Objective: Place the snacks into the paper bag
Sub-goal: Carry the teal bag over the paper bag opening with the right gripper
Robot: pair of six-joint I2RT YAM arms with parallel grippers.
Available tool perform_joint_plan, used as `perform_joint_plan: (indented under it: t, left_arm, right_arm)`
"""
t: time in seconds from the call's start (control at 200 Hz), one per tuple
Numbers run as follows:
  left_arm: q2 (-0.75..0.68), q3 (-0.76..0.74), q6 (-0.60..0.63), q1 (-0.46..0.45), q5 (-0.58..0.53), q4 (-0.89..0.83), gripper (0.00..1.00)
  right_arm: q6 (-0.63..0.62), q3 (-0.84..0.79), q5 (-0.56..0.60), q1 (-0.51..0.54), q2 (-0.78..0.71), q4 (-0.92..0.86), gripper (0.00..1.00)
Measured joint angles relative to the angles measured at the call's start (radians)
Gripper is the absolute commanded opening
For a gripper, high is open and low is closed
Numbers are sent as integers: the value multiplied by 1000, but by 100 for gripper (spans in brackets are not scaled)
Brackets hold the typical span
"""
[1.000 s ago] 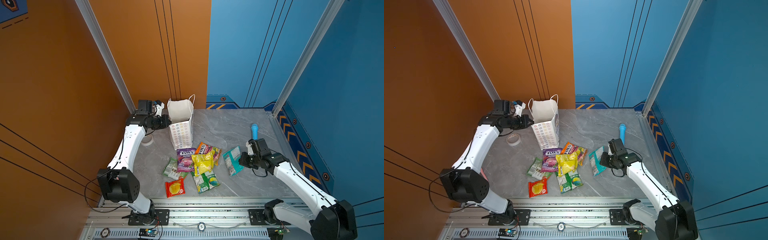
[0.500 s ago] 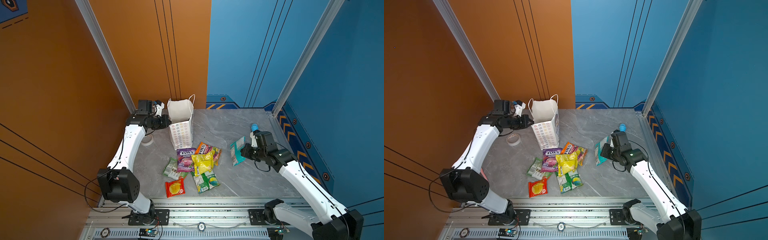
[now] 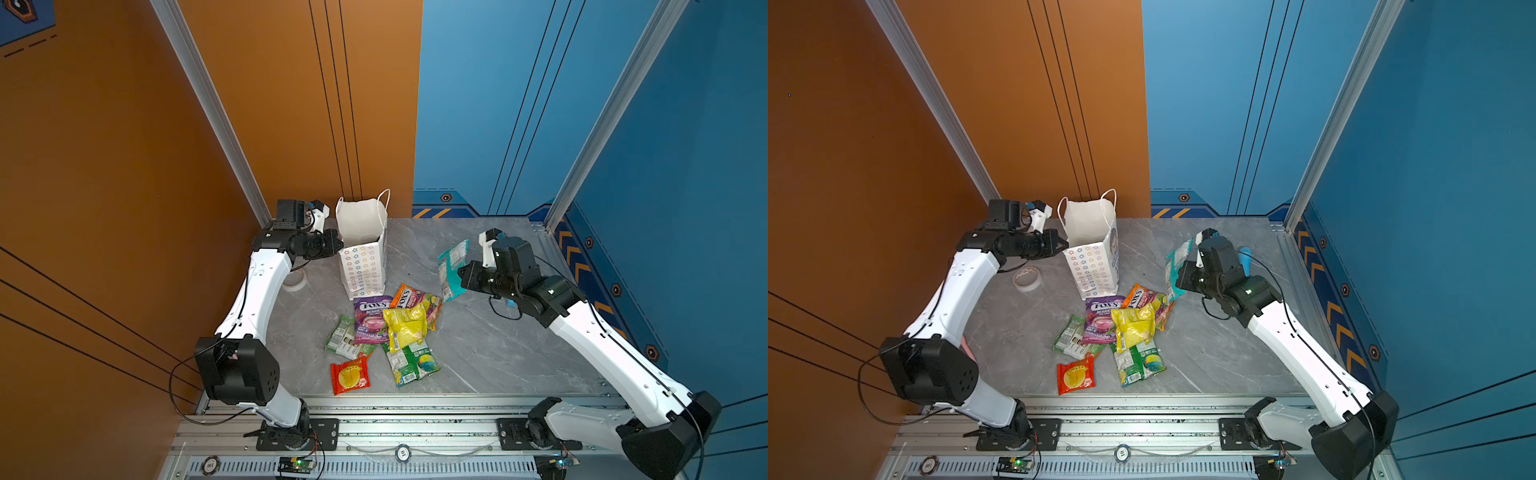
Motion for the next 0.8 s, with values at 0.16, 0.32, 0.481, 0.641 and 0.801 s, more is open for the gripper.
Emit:
perform_joint_plan:
  t: [0.16,0.32,0.481,0.641,0.801]
  left_arm:
    - [0,0,0,0,0,0,2]
    - [0,0,0,0,0,0,2]
    - [0,0,0,0,0,0,2]
    - [0,0,0,0,0,0,2]
    - [0,0,0,0,0,0,2]
  right_arm:
    - [-2,104,5,84,55,24,0]
    - [-2,191,6,158,112,52,0]
    - [-6,261,5,216,164,70,0]
    - [-10,313,-2,241,203,80,0]
    - [-10,356,-6,261,233,92,0]
